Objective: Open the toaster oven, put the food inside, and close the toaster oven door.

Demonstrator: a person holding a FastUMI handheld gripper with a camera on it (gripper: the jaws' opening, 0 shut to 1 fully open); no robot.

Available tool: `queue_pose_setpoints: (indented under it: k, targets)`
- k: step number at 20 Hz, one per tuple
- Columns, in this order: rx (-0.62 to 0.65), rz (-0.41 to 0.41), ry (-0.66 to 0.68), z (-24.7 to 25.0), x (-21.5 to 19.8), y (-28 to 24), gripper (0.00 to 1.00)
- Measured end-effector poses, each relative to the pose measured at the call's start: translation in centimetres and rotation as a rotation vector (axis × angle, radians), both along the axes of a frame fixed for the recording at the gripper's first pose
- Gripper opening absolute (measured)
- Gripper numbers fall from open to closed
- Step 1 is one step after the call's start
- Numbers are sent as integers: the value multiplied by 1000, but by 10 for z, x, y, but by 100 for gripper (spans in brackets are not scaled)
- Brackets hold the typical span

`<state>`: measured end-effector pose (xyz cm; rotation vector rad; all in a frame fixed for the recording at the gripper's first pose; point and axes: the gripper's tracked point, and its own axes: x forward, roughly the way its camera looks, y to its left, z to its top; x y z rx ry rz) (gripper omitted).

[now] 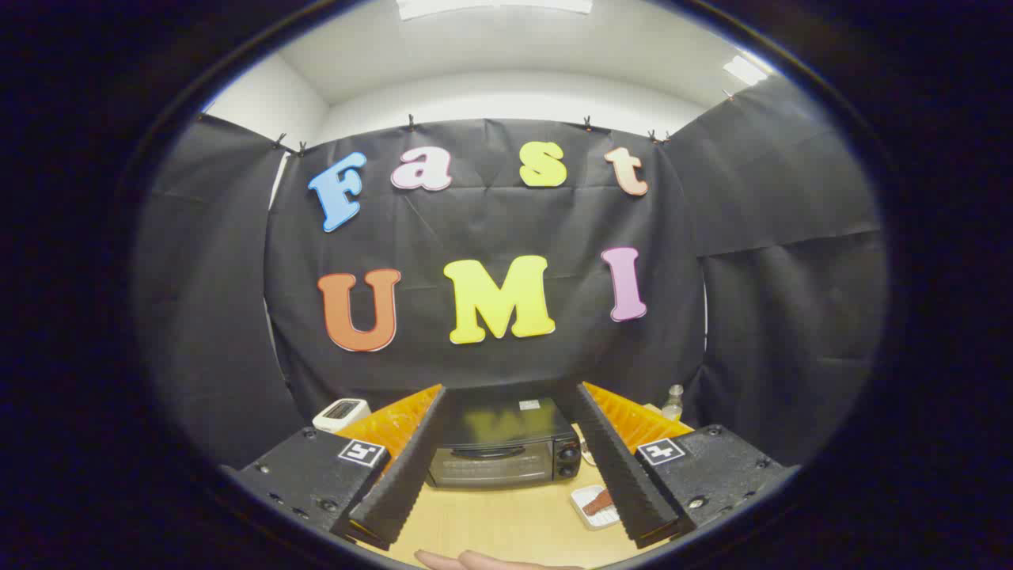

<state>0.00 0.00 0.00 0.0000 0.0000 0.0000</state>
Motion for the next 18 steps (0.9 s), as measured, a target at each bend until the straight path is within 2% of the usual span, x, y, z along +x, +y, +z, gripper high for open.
queue_pose_setpoints:
  k: [4,9,11,15,18]
  targets:
    - [0,-22,-26,6,3,-7,100]
    - [10,29,2,1,11,1,100]
    - [-8,19,18,-5,18,-6,100]
    - [3,63,14,-10,42,2,99]
    - [15,86,10,-18,77,2,99]
